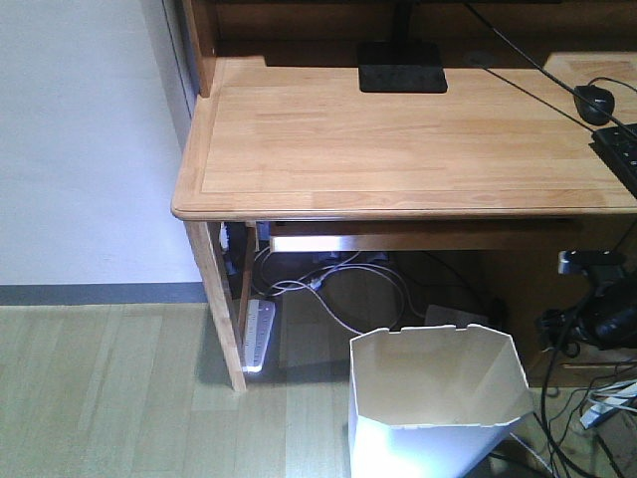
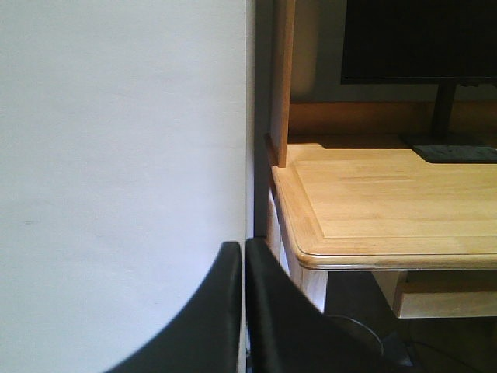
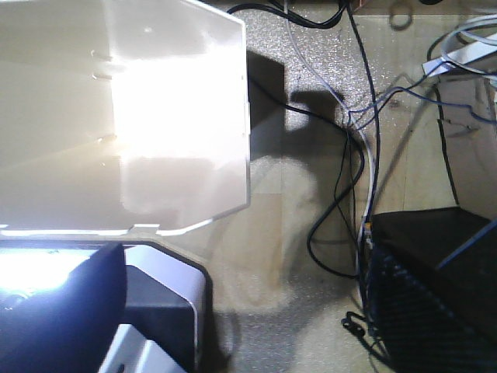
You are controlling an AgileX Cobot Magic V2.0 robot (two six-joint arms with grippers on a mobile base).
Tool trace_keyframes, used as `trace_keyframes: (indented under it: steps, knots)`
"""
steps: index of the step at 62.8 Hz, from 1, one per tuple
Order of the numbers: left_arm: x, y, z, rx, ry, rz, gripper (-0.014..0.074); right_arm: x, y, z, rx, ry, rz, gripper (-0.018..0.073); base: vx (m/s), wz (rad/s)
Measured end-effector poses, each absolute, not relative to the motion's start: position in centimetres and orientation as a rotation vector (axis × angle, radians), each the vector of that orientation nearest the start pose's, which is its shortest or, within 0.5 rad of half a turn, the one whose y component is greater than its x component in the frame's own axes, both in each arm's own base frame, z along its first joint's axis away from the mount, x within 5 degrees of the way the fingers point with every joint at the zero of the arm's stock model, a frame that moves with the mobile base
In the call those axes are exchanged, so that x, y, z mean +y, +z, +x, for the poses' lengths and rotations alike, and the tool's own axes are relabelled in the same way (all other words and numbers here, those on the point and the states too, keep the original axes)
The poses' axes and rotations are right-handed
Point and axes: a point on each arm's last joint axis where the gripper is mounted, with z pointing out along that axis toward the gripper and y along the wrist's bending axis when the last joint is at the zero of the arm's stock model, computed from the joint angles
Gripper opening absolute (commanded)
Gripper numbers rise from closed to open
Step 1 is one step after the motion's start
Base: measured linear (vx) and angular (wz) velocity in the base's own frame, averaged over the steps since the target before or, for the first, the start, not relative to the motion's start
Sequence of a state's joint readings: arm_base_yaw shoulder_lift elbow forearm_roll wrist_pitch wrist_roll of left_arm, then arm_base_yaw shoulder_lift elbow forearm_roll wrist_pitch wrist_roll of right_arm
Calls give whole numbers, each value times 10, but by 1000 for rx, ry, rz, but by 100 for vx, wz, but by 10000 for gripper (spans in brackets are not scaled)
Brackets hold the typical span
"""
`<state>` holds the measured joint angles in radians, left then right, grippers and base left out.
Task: Move trash bin to bedside with robot
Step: 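Lower the right gripper toward the rim of the white trash bin, then close the right gripper on the bin's rim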
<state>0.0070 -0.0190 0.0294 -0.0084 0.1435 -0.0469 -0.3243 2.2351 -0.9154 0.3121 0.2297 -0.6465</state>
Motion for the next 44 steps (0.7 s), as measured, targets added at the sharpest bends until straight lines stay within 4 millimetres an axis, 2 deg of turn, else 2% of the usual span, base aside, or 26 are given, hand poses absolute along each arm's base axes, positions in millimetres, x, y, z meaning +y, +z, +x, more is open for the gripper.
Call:
trace_keyframes:
  steps: [14, 27, 44]
  knots:
    - [0, 191, 56, 1637, -38, -50, -6, -88, -43, 320, 3045, 55, -153, 594, 0, 0]
    - [0, 191, 56, 1637, -38, -50, -6, -91, -86, 331, 3074, 70, -159, 594, 0, 0]
    - [0, 191, 56, 1637, -38, -50, -6, -96, -129, 348, 3073, 73, -157, 594, 0, 0]
